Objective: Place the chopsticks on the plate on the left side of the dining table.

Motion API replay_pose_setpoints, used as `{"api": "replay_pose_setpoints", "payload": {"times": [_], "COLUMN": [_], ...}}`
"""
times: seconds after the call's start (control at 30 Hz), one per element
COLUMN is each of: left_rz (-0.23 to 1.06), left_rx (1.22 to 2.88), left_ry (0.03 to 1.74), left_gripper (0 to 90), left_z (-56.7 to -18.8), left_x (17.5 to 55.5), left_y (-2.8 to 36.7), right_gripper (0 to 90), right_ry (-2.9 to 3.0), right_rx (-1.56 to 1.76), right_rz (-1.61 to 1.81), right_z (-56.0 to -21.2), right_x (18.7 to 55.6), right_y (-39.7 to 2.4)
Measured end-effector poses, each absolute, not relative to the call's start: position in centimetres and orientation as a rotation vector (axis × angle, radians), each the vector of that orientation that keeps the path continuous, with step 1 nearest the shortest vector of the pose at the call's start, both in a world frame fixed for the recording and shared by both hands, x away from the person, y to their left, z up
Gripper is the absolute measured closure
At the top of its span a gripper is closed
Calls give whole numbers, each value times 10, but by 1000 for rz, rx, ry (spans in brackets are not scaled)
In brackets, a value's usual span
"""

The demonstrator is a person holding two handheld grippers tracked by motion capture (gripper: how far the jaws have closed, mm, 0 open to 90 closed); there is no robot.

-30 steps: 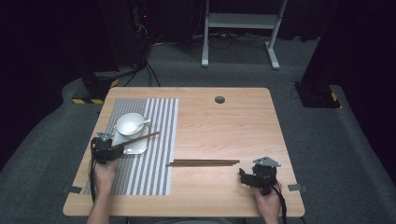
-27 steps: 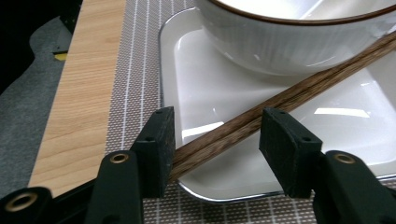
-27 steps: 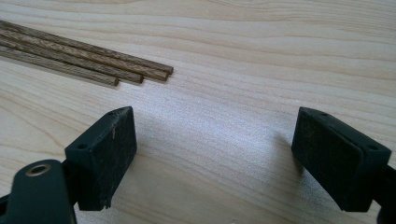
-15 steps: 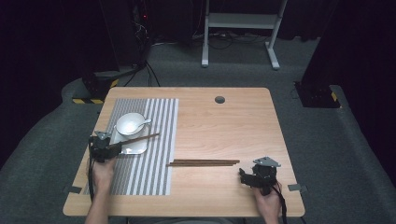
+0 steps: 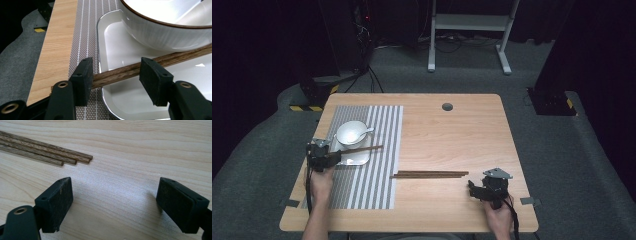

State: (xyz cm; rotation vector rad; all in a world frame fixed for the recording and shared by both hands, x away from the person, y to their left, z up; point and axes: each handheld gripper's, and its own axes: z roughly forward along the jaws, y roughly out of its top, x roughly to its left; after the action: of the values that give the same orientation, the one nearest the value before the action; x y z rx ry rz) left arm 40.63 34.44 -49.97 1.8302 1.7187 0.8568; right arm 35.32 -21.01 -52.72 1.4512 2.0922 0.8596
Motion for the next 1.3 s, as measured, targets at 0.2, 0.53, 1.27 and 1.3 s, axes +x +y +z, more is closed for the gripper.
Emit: {"api": "replay_pose_setpoints", "payload": {"times": [0.2,0.53,1.27,1.3], "left_rz": [853,850,826,820], "left_rx": [1819,1816,1783,1773], "left_ry": [1723,1729,1721,1720], "left_gripper": [446,442,440,439], "left_z": [-500,-500,-501,-501], "left_x": [407,411,413,412], "left_y": [345,347,351,351], "right_gripper": [138,137,138,137], "right_ry": [2092,2091,2092,2091], "right_rx": [1454,1453,1455,1455], "right_rz": [860,860,859,859], "right_z": [-527,-527,-527,-527], "right_x": [353,353,353,353], "right_y": [-210,-210,-210,-210]}}
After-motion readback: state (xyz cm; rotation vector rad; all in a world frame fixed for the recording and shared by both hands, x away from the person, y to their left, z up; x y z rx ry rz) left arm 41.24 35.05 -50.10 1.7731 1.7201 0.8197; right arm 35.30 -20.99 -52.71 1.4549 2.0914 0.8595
